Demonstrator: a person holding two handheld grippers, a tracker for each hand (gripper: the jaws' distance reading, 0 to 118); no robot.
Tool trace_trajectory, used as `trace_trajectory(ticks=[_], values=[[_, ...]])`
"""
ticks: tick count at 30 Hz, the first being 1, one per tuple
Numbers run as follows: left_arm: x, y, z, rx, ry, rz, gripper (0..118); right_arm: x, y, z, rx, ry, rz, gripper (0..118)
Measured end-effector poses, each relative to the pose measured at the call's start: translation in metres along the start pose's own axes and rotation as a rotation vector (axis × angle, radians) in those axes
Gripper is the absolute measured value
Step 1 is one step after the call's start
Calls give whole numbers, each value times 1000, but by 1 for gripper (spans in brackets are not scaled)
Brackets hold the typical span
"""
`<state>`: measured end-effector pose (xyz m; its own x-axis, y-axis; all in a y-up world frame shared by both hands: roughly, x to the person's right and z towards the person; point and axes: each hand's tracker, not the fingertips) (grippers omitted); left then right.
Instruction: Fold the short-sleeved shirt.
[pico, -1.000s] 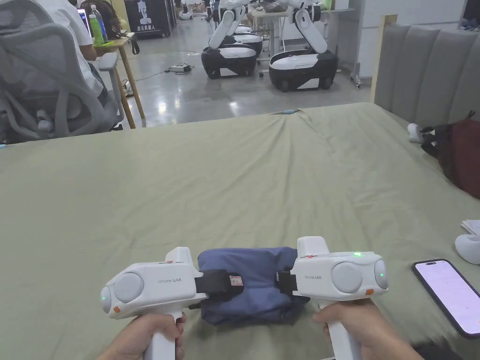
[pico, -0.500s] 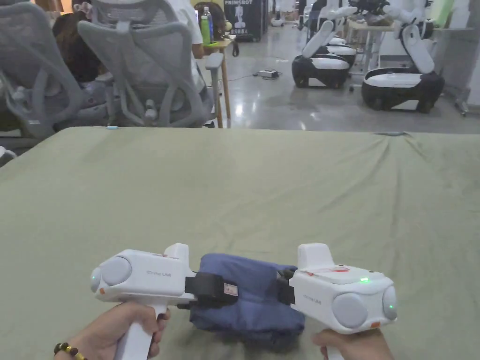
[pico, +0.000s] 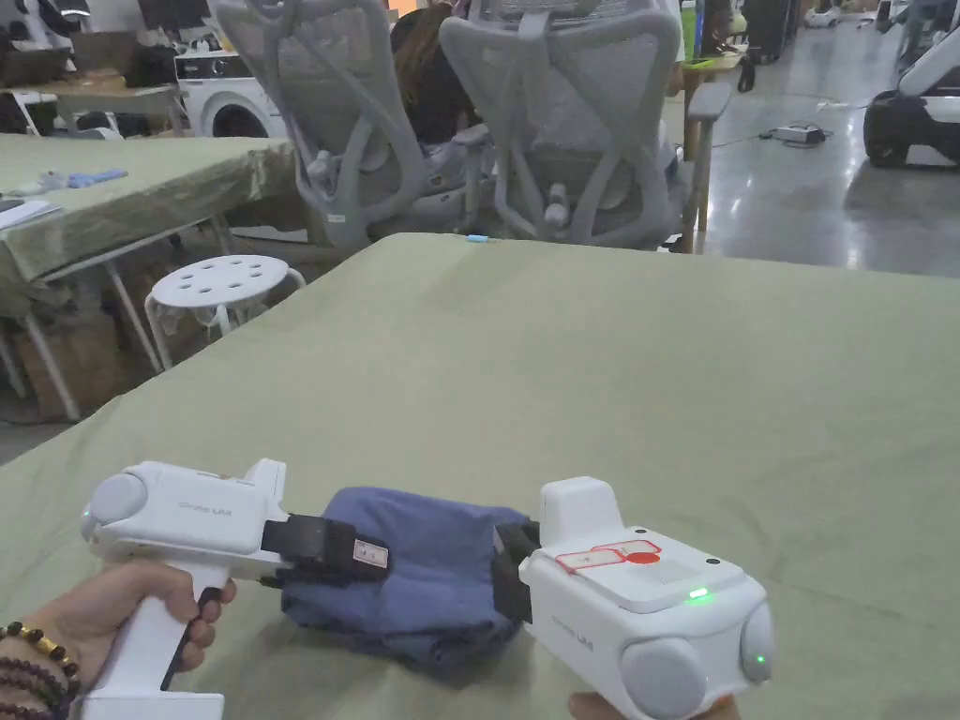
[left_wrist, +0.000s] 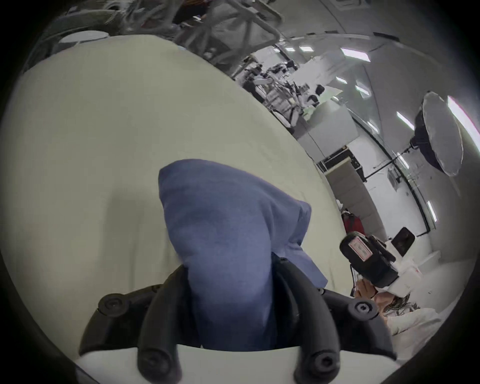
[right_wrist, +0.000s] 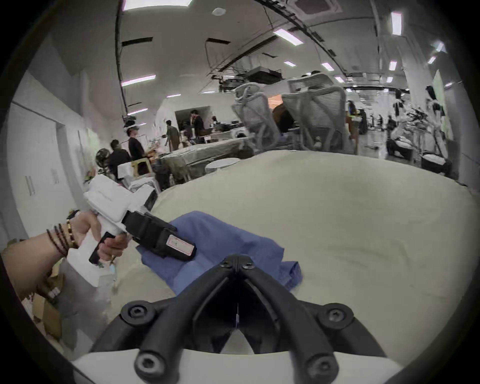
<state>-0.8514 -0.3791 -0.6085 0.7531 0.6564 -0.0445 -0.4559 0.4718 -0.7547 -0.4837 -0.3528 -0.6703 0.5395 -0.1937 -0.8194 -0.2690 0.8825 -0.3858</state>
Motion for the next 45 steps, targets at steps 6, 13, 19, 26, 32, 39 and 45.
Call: trace_trajectory(ticks=[6,13,19,26,32,39,45], values=[[22,-11,-9,104,148,-197,118,0,2,-6,-33,15,22,1],[124,-7,28,367,416,-285,118,24,25,50,25,-28,21,1],[258,-52,0,666,431,-420,108,71,44,150,119,-167,38,2],[406,-142,-97,834,529,-735,0,134,33,318,223,-474,24,2],[487,-197,-155,856,445,-816,0,185,-16,427,287,-699,11,2],[509,-248,-188,953,426,-799,0,195,-93,477,270,-878,-11,3],[490,-281,-192,915,398,-756,0,178,-118,481,341,-927,64,3]])
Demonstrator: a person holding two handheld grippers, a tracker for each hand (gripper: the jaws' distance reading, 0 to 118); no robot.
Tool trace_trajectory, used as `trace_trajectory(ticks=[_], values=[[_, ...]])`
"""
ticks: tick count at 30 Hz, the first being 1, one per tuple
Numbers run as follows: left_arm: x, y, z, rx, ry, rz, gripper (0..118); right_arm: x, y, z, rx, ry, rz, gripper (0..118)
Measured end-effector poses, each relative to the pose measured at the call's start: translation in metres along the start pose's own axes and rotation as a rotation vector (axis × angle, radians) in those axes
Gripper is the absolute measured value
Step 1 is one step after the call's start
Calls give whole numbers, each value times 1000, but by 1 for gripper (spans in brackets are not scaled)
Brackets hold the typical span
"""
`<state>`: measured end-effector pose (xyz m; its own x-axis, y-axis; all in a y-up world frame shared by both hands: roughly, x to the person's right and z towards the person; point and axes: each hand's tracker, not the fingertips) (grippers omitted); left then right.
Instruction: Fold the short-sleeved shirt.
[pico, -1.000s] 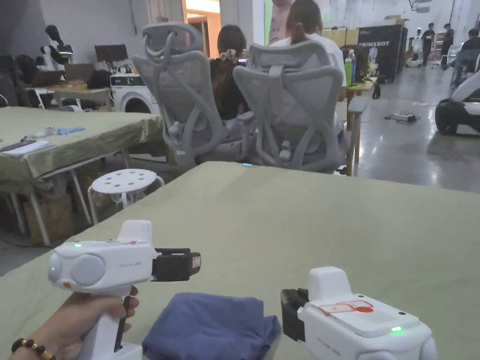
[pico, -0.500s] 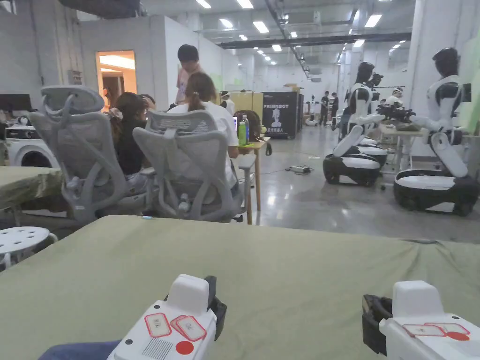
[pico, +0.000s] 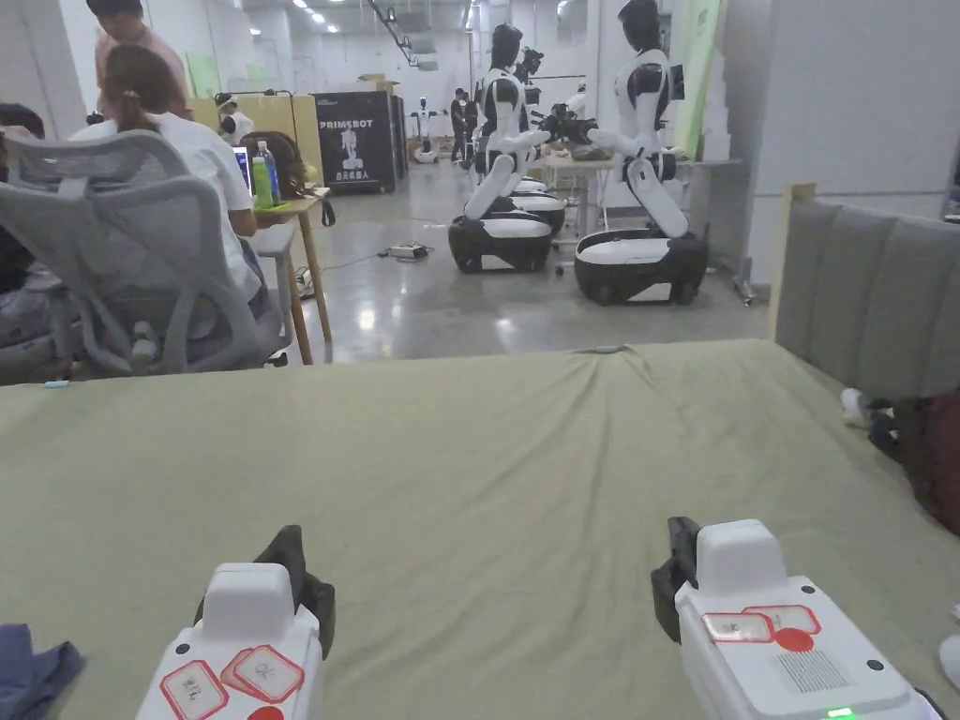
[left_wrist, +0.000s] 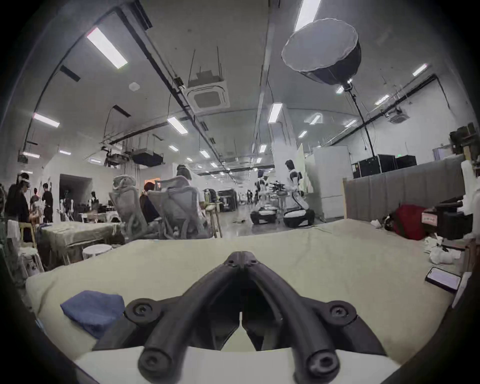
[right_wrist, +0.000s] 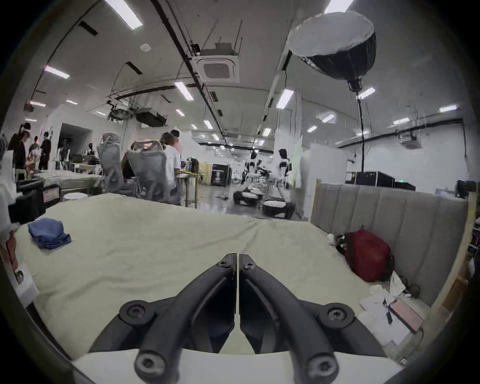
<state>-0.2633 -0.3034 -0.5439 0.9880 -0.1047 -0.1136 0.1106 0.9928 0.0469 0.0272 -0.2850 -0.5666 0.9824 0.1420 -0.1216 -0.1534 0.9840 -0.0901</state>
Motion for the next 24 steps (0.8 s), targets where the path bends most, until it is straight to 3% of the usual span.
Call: trace_trajectory(ticks=[3,7,24], values=[[-8,-3,1,-46,8,94,0,-4,0,0,12,-7,-28,3],[-6,-4,3,-23,12,39,0,-12,3,-1,35,-38,-45,3],[-8,5,0,-38,-2,73,0,-14,7,-1,26,-16,-38,3]])
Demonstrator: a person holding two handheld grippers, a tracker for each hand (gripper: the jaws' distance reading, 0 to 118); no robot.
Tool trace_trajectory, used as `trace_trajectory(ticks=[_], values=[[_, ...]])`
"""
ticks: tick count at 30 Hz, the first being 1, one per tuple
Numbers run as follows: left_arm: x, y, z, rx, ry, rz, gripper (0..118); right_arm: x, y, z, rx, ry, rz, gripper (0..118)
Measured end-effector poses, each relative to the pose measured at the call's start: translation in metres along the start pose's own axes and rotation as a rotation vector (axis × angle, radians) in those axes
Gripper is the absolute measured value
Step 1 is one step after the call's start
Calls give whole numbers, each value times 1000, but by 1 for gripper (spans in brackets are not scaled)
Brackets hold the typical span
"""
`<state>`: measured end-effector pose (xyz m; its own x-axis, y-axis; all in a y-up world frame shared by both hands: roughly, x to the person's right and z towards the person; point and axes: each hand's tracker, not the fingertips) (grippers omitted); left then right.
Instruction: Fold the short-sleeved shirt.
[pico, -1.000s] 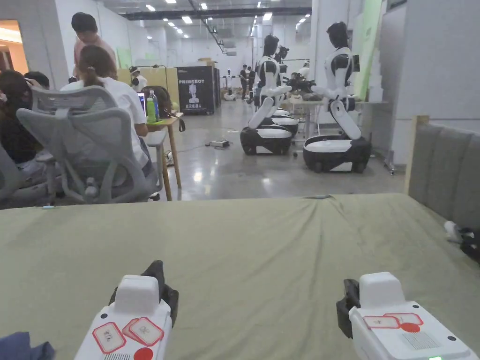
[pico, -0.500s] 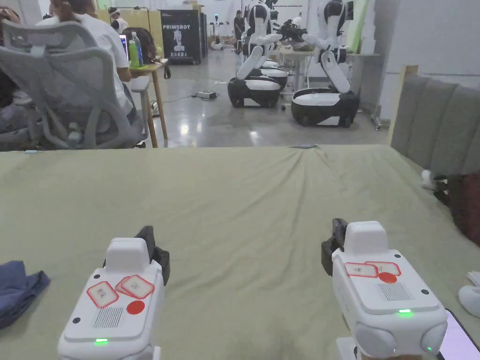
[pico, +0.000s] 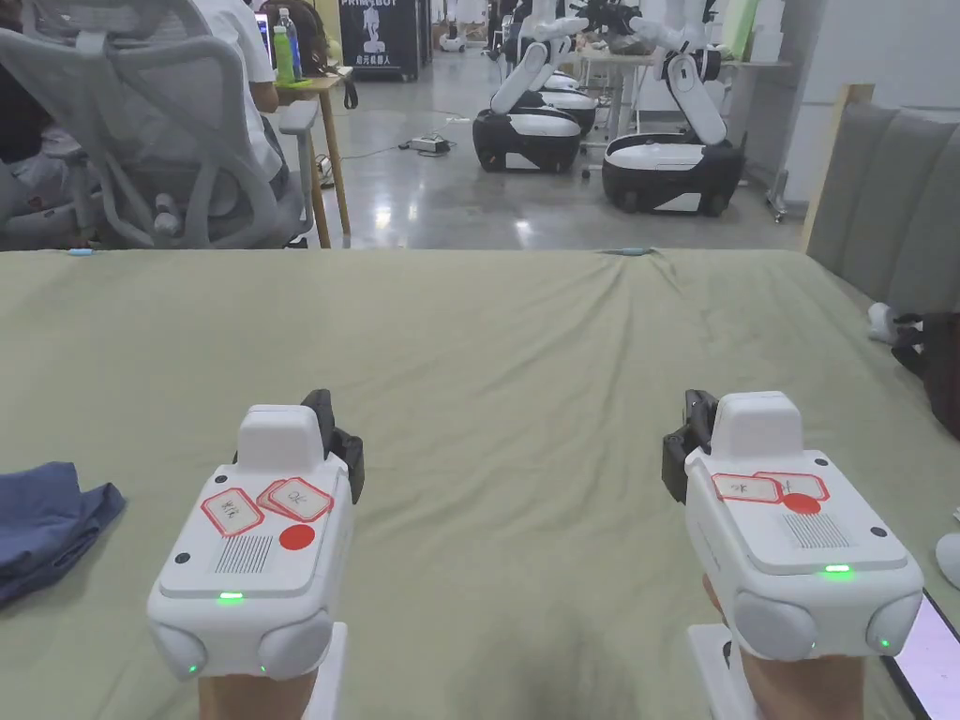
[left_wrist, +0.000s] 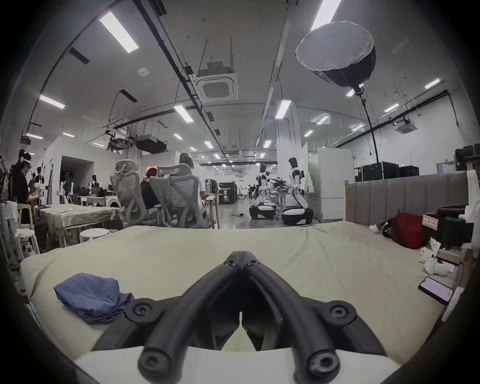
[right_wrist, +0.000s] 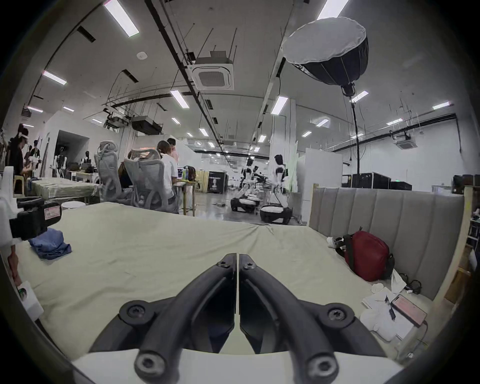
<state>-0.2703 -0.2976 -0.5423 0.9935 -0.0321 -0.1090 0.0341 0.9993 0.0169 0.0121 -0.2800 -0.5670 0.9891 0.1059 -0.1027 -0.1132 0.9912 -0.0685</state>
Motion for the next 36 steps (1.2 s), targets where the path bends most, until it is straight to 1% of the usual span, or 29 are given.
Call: trace_trajectory(ticks=[8,9,10,11,12,13,14,15,16,23,31,36], values=[[7,2,-2,-5,1,-16,0,-3,4,0,6,2,-4,3],[7,2,-2,-2,-1,-13,11,-3,5,0,7,7,0,3],[8,3,-2,2,-3,-6,27,-3,5,0,10,6,3,7],[8,3,-2,3,-7,-4,52,-3,4,1,11,7,4,21],[9,3,-3,-1,-5,-2,90,-2,4,0,9,12,4,57],[9,3,-3,-5,-4,-3,114,-1,4,-2,-5,18,3,88],[7,1,-1,2,-10,-1,118,-1,3,-4,-16,15,3,116],[7,-1,1,50,-2,-4,118,-2,0,-1,10,1,-8,117],[6,-2,1,41,-14,-4,118,-3,0,-1,30,-6,-6,118],[4,-3,-1,17,4,-5,118,1,-4,1,9,0,-8,118],[7,-3,2,37,2,-37,118,2,-5,0,17,-8,-6,118],[6,-1,4,37,6,-25,118,7,-5,2,31,-15,-16,118]])
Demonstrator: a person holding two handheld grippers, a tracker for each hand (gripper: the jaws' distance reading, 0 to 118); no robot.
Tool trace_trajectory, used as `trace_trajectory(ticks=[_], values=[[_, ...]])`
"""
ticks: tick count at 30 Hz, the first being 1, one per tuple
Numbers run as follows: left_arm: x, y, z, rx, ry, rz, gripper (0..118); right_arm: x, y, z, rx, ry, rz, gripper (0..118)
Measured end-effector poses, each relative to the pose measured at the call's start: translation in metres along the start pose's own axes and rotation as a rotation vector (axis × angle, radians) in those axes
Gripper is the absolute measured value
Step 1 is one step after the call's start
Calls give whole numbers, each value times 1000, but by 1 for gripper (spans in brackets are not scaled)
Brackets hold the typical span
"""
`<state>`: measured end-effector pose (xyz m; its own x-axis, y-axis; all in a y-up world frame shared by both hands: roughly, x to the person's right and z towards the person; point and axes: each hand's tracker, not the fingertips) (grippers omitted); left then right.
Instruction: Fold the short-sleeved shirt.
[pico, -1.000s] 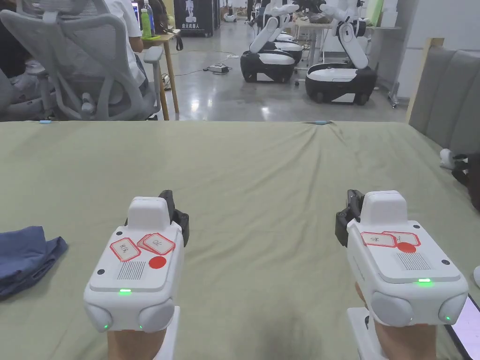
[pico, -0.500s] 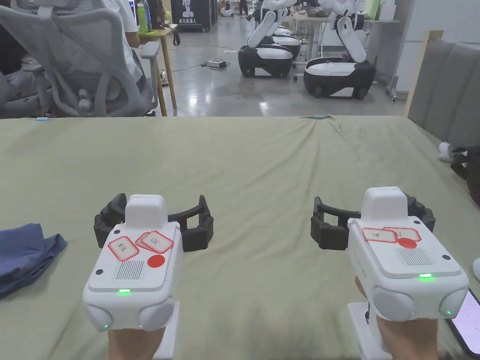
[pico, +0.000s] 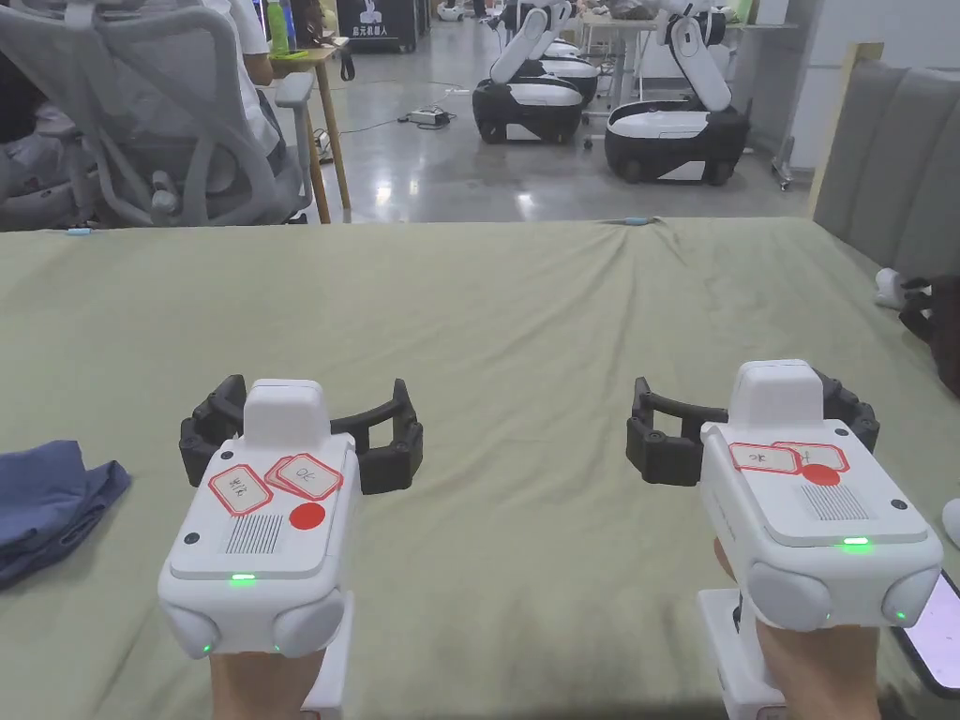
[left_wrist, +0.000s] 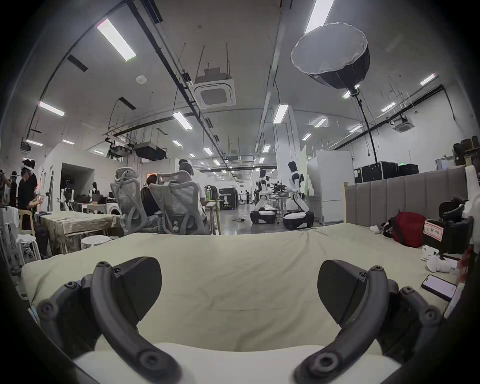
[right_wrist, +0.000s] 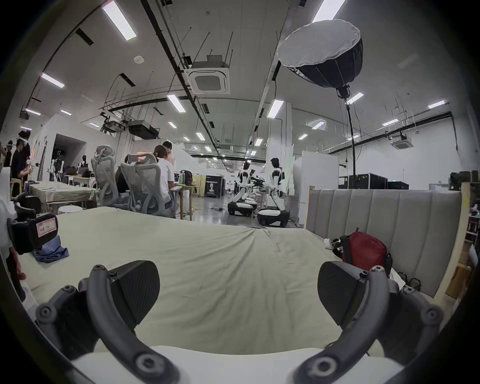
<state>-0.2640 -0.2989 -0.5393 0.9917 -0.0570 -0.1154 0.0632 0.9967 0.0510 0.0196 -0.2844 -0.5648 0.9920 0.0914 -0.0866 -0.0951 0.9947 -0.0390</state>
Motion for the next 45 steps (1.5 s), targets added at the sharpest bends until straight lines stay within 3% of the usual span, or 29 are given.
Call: trace_trajectory(ticks=[45], values=[[3,-2,8,13,-15,-3,118,-1,-4,3,-9,-12,9,118]])
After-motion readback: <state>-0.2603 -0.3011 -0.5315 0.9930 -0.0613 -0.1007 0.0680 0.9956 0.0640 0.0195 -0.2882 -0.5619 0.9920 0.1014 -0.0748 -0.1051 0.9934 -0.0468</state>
